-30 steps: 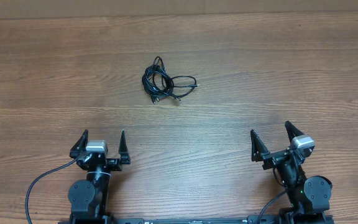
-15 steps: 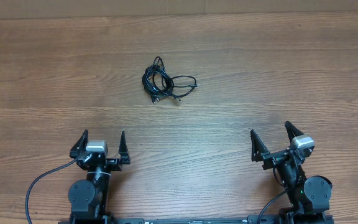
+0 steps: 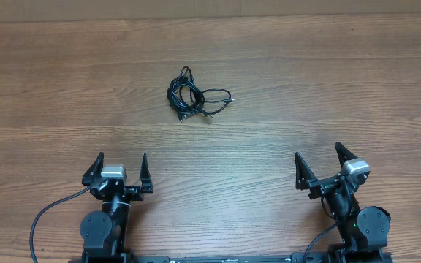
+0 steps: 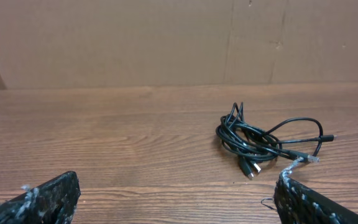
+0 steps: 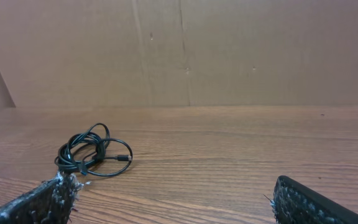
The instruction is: Untangle cables
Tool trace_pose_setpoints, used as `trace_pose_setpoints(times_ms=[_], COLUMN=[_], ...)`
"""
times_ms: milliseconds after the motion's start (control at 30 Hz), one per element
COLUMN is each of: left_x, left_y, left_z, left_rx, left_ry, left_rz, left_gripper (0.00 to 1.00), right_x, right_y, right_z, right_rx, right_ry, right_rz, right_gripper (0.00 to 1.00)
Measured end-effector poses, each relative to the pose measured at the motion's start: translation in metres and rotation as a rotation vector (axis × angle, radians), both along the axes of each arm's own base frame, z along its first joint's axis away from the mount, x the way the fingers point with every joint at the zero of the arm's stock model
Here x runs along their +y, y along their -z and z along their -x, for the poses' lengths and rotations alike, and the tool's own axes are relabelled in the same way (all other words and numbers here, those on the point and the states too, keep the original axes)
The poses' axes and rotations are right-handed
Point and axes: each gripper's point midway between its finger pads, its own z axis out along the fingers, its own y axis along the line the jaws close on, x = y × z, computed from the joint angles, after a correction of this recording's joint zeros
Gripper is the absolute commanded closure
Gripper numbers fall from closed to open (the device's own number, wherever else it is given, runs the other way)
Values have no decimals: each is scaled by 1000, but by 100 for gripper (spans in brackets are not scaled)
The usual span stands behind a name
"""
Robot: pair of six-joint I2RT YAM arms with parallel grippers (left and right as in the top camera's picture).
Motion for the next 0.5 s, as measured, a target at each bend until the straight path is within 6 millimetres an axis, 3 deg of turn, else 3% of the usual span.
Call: trace_pose_setpoints(times_ms=[500], left_x=[0], left_y=[0], left_z=[0], left_rx=[0], left_ry=[0], left_rz=[0], left_gripper=[1], right_x=[0], right_y=[0], right_z=[0], right_rx=[0], right_ry=[0], right_rz=[0], right_gripper=[0])
